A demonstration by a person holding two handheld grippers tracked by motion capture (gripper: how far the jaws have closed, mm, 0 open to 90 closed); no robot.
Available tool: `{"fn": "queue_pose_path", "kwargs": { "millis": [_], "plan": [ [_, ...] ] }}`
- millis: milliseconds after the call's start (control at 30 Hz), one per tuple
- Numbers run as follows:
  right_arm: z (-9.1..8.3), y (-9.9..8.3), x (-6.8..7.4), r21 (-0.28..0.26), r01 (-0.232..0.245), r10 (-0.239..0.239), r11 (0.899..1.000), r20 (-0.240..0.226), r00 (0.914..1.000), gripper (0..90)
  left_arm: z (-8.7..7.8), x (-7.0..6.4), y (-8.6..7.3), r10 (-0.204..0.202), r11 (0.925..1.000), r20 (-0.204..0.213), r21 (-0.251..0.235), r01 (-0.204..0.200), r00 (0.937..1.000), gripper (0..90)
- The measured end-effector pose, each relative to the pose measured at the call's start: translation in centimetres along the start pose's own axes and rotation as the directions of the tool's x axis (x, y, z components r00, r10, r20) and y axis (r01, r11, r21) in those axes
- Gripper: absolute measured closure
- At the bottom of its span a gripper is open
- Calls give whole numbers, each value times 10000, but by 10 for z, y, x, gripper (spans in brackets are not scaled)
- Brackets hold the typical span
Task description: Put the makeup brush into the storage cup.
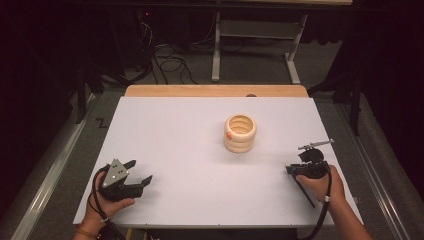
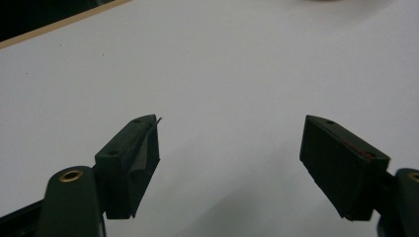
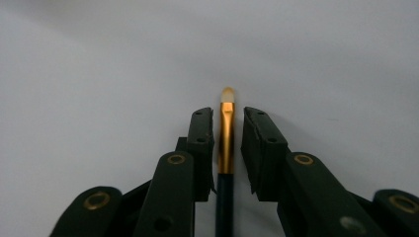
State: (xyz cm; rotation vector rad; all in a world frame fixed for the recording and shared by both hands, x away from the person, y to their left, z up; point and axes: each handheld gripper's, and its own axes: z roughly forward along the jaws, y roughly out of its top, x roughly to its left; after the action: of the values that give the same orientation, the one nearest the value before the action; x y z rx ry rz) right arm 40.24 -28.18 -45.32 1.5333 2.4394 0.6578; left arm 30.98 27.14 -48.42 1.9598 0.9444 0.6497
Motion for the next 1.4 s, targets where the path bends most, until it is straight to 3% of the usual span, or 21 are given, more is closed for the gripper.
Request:
{"fn": "queue_pose_path", "kwargs": {
  "millis": [33, 167, 267, 400, 533, 733, 967, 1200, 1400],
  "plan": [
    [0, 6, 1, 524, 331, -334, 9981, 48, 9994, 763, 0, 0, 0, -2, 10000, 11, 7, 2, 10000, 236],
    [2, 17, 3, 1433, 1014, -1051, 9845, 183, 9943, 798, 0, 0, -1, -12, 10000, 82, 54, 11, 10000, 235],
    [5, 24, 3, 1958, 1113, -1156, 9743, 105, 9932, 800, 0, 0, -1, 35, 10000, 77, 81, -36, 10000, 235],
    [6, 29, -1, 2343, 1104, -1086, 9659, -207, 9939, 851, 0, 0, -1, 46, 10000, 95, 78, -47, 9999, 235],
    [6, 30, -2, 2355, 1275, -1263, 9635, -206, 9918, 854, 0, 1, -1, 49, 9999, 69, 95, -50, 10000, 233],
    [4, 26, 0, 2066, 1416, -1437, 9681, -49, 9896, 857, 1, 0, -1, 53, 10000, 83, 83, -53, 10000, 233],
    [0, 24, -2, 1738, 1454, -1426, 9740, -284, 9894, 857, 0, 0, -1, 31, 10000, 79, 55, -31, 10000, 233],
    [-19, 24, 1, 431, 1651, -1628, 9853, -514, 9853, 858, 1, 0, -1, 29, 10000, 68, 67, -30, 10000, 234],
    [-44, 31, 7, -642, 1830, -1856, 9810, -380, 9819, 858, 1, 0, -1, 41, 10000, 61, 61, -42, 10000, 234]
  ]
}}
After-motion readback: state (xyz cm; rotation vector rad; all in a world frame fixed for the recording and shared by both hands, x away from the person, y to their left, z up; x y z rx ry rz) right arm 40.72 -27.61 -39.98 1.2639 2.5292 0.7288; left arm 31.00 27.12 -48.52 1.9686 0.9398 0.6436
